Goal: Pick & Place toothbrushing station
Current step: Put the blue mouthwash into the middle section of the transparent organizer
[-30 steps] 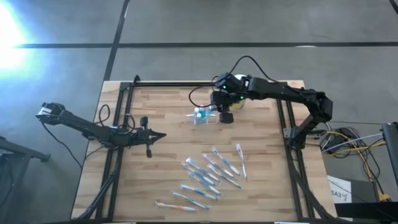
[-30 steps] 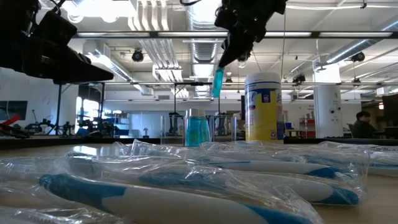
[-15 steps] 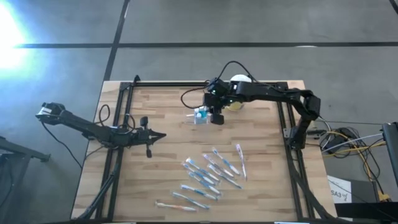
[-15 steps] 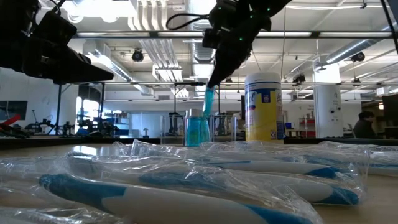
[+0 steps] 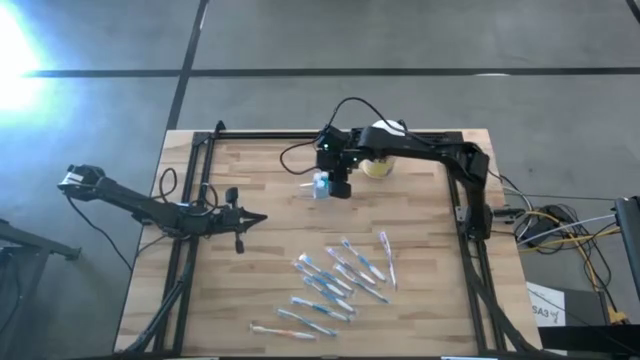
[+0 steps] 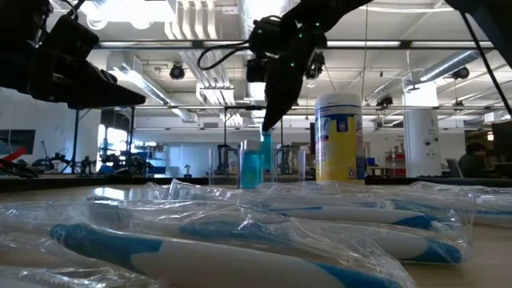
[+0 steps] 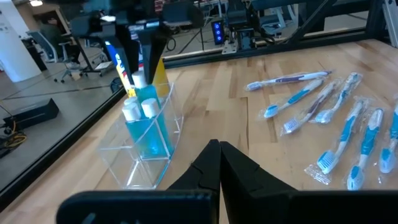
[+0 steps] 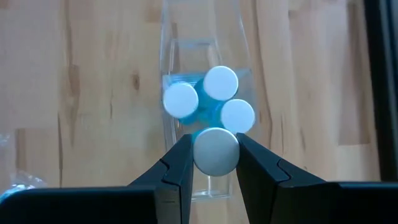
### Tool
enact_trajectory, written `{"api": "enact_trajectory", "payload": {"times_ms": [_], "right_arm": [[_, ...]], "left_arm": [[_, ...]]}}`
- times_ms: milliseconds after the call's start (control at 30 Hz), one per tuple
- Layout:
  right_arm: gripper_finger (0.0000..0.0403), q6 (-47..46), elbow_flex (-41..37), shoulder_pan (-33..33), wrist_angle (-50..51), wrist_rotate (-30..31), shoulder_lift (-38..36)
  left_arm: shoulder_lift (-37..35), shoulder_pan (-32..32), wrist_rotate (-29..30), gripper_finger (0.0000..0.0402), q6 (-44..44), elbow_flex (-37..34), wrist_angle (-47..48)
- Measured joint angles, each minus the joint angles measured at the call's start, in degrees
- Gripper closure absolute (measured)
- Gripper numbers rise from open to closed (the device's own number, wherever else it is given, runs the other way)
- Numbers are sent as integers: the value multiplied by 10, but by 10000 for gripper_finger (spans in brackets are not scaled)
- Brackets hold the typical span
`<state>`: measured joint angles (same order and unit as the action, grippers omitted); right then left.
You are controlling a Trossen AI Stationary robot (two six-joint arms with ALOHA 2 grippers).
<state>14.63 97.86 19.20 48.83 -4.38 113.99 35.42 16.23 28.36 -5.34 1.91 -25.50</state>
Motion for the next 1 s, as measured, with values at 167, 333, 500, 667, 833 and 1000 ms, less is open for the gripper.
{"api": "enact_trajectory", "payload": {"times_ms": [167,333,500,667,833,1000], "right_arm": [[315,-8,40,-1,33,-2,35],[315,-10,58,-1,37,-6,61],[311,-8,54,-1,33,-8,71],[310,-6,50,0,32,-8,68],[289,7,49,-1,34,-8,68],[240,1,49,-1,40,-7,68]], "left_arm": [[0,0,0,396,4,0,4],[0,0,0,396,12,0,13],[0,0,0,396,13,-1,13],[0,0,0,396,13,-1,12],[0,0,0,396,13,-1,12],[0,0,0,396,13,-1,12]]}}
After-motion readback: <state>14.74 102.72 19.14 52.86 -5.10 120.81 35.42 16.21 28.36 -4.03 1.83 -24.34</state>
